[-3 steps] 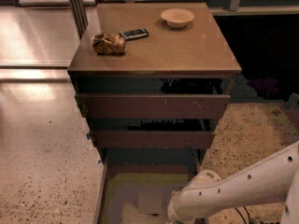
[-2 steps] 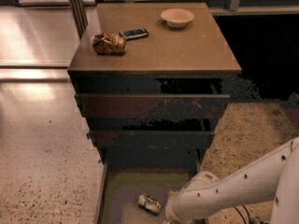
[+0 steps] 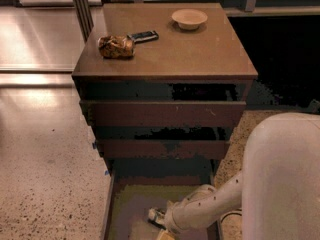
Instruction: Pick 7up can from bottom drawer and place on counter
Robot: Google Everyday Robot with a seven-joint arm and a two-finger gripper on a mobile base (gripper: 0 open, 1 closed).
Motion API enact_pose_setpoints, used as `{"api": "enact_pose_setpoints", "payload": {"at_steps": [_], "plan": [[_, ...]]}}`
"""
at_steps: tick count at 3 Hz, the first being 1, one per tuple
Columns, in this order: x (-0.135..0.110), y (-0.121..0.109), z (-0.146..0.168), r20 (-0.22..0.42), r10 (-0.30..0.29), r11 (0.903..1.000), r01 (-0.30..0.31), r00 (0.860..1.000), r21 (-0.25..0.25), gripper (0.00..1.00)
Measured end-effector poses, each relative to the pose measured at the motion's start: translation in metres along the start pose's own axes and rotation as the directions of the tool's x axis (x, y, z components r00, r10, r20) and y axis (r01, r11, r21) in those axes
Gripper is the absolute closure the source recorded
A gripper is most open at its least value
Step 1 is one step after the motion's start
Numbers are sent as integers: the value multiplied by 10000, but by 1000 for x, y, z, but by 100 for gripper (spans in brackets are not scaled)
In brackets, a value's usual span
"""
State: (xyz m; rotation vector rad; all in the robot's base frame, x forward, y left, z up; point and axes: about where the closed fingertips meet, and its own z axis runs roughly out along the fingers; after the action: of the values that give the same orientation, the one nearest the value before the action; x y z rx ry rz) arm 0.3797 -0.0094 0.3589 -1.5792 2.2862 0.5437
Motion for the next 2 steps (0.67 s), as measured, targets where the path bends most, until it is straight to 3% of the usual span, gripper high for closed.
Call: {"api": "enact_pose_setpoints", "payload": {"at_steps": [1,2], "plan": [[7,-11,52,268,412,9988,-404,9988,-292,0],[28,-18,98,448,1310,9906,-1290,9904,-450,0]]}}
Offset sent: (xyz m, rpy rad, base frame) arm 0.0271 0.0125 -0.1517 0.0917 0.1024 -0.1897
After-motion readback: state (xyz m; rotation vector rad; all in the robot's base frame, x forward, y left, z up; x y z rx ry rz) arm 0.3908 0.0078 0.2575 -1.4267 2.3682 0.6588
